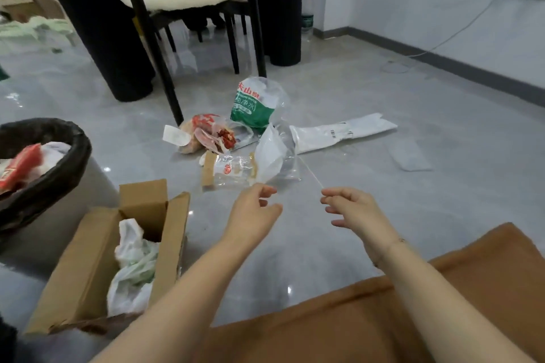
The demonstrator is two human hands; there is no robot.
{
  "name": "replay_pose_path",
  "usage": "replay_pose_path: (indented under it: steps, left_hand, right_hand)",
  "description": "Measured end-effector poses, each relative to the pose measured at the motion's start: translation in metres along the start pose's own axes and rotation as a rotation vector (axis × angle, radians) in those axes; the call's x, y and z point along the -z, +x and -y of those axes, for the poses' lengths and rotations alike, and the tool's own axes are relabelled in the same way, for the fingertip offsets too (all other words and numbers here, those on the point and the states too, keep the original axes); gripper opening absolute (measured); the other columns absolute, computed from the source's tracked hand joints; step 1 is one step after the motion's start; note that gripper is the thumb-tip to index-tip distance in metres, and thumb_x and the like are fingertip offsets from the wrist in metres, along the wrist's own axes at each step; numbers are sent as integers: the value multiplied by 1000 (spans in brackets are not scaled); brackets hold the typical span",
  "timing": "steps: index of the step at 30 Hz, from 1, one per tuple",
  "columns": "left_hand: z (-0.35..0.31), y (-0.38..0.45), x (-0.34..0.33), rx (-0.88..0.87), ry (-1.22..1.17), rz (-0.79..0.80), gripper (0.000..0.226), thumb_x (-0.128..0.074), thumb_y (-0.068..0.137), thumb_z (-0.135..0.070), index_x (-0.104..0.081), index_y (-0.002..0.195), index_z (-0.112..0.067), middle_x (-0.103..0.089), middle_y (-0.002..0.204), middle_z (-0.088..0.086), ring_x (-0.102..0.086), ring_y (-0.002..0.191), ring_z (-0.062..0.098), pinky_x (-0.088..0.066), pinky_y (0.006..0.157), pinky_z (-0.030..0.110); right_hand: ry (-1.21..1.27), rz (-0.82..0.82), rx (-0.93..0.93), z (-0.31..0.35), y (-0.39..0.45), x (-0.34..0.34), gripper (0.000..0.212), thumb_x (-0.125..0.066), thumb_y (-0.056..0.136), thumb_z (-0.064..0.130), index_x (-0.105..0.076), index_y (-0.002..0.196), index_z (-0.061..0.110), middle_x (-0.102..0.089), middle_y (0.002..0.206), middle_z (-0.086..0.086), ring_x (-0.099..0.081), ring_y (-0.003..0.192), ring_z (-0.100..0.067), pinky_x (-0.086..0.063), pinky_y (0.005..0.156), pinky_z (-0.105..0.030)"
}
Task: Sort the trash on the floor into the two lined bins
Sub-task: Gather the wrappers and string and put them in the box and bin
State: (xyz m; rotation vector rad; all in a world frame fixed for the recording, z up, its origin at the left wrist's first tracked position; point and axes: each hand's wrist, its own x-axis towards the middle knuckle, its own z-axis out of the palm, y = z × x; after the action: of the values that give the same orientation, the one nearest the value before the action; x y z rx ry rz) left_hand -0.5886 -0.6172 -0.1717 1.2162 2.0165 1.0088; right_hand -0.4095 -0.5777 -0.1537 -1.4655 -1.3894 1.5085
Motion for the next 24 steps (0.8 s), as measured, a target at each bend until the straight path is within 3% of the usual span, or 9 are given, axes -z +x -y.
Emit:
replay_pose_path:
  steps: [6, 13, 17, 20, 22, 24]
  left_hand:
    - [11, 94, -48, 95, 77, -142, 59, -69, 79, -17, -46, 133, -12, -45, 134, 9, -42, 125, 27, -37, 105, 37]
    - [20, 161, -92, 243, 206, -288, 93, -76, 74, -28, -22, 148, -14, -29, 147, 13, -26, 136, 32, -31, 108, 48]
    - [33, 176, -87, 225, 89, -430, 47, -61, 86, -24, -51, 131, -14, -54, 130, 9, -52, 118, 31, -45, 98, 42]
    - [32, 166, -67, 183, 11, -521, 21, -49, 93, -17, -63, 109, -14, -67, 103, 5, -62, 96, 28, -49, 81, 33]
    - [27, 150, -47, 105, -9, -565, 14, -49, 95, -19, -61, 90, -12, -63, 83, 3, -59, 80, 26, -43, 67, 30]
    - [25, 128, -27, 48, -28, -575, 25, -51, 95, -21, -56, 79, -3, -55, 69, 6, -50, 67, 22, -36, 58, 32]
  right_hand:
    - [25, -4, -9, -14, 40, 11, 21, -56, 91, 11, -67, 108, 17, -67, 108, -3, -59, 90, -8, -49, 84, -24]
    - [78, -56, -40, -32, 73, 17, 21, -56, 89, 11, -69, 105, 17, -68, 105, -4, -60, 88, -10, -50, 84, -27]
    - [78, -27, -56, -40, 82, 12, 20, -57, 89, 13, -69, 105, 18, -67, 102, 3, -60, 91, -7, -48, 87, -26]
    - [70, -18, -53, -41, 84, 8, 20, -57, 90, 12, -69, 104, 17, -67, 102, 2, -59, 88, -6, -48, 83, -23]
    - [54, 0, -51, -39, 80, 5, 20, -56, 90, 12, -69, 104, 18, -67, 103, 0, -59, 88, -7, -47, 81, -22]
    - [40, 22, -46, -36, 74, 3, 20, -55, 90, 12, -69, 104, 17, -67, 105, -2, -59, 89, -10, -47, 80, -21]
